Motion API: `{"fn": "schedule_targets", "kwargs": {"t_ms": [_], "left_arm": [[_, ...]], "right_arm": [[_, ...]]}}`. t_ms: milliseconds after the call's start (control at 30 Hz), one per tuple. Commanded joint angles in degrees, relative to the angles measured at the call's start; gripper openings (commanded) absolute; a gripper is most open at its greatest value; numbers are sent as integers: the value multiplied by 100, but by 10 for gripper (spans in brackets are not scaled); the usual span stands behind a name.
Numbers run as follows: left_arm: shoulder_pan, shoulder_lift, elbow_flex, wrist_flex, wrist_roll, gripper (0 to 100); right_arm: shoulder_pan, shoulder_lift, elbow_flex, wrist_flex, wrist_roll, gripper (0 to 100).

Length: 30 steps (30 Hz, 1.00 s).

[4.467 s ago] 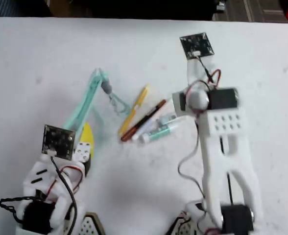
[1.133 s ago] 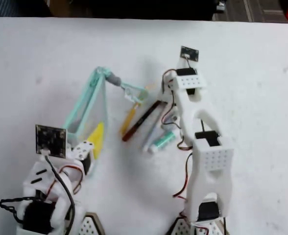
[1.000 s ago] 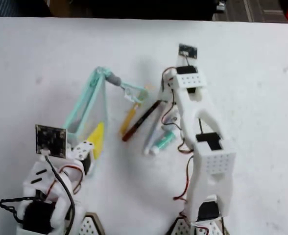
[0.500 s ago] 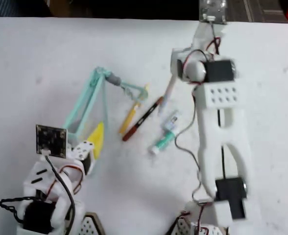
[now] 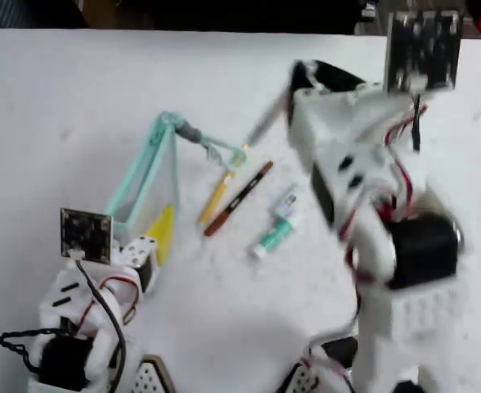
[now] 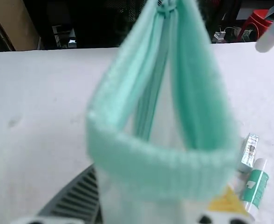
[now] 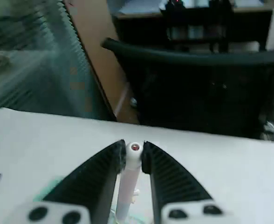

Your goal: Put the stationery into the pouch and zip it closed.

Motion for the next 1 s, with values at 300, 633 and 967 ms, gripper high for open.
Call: {"fn": "schedule_targets", "kwargs": {"t_ms": [300, 633, 967], "left_arm": [[4, 31, 70, -88, 88, 214], [4, 31, 70, -105, 88, 214], [4, 31, 70, -105, 88, 214]], "right_arm": [[-2097, -505, -149, -1209, 123, 16], [-2334, -180, -105, -541, 457, 16], [-2589, 391, 105, -549, 484, 38]]}}
